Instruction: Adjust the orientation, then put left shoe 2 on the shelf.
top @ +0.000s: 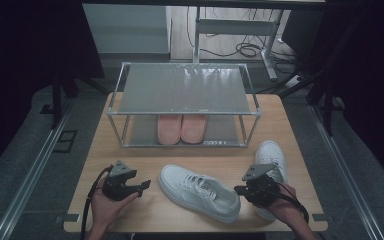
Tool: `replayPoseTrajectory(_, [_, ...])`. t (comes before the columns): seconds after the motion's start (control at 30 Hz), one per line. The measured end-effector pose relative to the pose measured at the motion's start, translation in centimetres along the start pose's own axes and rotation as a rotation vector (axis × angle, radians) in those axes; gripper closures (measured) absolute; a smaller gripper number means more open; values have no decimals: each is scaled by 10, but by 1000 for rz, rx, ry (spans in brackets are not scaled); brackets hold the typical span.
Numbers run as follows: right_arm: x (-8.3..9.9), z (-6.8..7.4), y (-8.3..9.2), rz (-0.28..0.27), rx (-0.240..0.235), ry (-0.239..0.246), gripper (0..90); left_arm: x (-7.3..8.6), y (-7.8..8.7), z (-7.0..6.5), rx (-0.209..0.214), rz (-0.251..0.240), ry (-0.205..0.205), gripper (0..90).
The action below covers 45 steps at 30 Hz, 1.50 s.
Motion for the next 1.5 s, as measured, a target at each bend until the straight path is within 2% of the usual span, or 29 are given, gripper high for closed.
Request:
replayPoseTrajectory(0.23, [0,-2,-2,-18,11,-6,900,1,0,1,2,2,3,325])
replayPoseTrajectory(0.5, [-8,-1,3,-100,23,-18,900,1,0,1,2,2,3,325])
replayPoseTrajectory(0.83, [-16,3,4,-149,8,-26,893,0,0,1,9,-4,6,325])
replayPoseTrajectory(1.07, [-25,9,-1,-162,-11,-9,879,0,0,-1,9,-2,3,325])
replayPoseTrajectory(1.2, [-33,15,-6,-161,-36,11,802,-1,1,0,9,-4,3,325])
replayPoseTrajectory(1.3, [-39,16,-13,-149,-48,22,712,0,0,0,9,-3,3,325])
replayPoseTrajectory(1.4, [-43,17,-20,-138,-49,24,642,0,0,0,9,-2,3,325])
replayPoseTrajectory(1.5, [-45,16,-26,-129,-35,22,611,0,0,1,9,-3,4,325])
Point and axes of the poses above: each handheld gripper's, and its own axes: y roughly backward along the jaws, x roughly out of its underside, z roughly to its left, the point moved 3 cm from there along -y, roughly forward along the jaws, and after that the axes turned 3 degrees about y, right-handed, at the moved point
